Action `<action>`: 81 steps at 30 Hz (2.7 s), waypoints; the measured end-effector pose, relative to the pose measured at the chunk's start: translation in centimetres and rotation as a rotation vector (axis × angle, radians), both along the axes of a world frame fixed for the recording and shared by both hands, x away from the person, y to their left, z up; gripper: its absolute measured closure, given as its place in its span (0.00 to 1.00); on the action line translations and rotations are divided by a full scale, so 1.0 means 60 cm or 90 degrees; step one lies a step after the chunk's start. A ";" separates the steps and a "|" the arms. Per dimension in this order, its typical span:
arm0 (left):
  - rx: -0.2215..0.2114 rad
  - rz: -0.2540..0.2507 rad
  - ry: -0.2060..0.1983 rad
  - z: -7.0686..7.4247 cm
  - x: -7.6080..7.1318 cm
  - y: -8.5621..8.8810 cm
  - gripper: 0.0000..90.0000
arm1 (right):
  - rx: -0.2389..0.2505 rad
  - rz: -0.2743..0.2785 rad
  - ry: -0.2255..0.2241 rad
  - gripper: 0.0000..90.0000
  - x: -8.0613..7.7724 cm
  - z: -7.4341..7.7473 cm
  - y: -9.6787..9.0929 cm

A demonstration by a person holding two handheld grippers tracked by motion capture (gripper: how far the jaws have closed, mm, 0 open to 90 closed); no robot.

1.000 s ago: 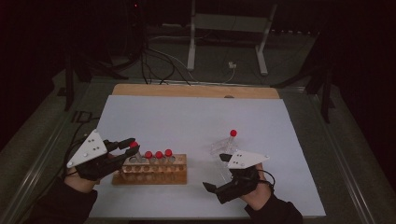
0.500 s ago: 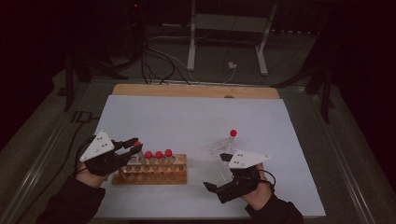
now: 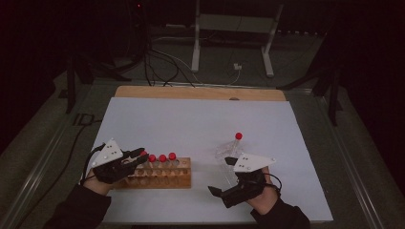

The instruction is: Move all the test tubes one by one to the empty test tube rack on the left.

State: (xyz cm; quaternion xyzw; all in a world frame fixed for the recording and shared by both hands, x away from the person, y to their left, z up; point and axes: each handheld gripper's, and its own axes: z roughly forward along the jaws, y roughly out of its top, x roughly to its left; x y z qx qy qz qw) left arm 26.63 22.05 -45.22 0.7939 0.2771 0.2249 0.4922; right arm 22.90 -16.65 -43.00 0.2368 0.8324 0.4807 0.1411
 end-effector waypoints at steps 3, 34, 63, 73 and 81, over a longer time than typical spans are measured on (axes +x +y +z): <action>0.002 0.001 0.006 -0.007 0.000 0.001 0.80 | -0.002 0.000 -0.001 0.00 0.000 0.000 0.000; -0.057 -0.076 -0.007 0.030 -0.051 -0.005 0.02 | 0.038 -0.093 -0.036 0.00 0.039 0.027 -0.077; -0.058 -0.085 -0.006 0.025 -0.052 -0.009 0.02 | -0.051 -0.217 0.006 0.67 0.191 -0.078 -0.102; -0.057 -0.083 -0.003 0.024 -0.051 -0.009 0.02 | -0.048 -0.202 0.011 0.84 0.192 -0.077 -0.098; -0.057 -0.084 -0.001 0.023 -0.050 -0.008 0.02 | -0.044 -0.203 -0.002 0.84 0.183 -0.058 -0.100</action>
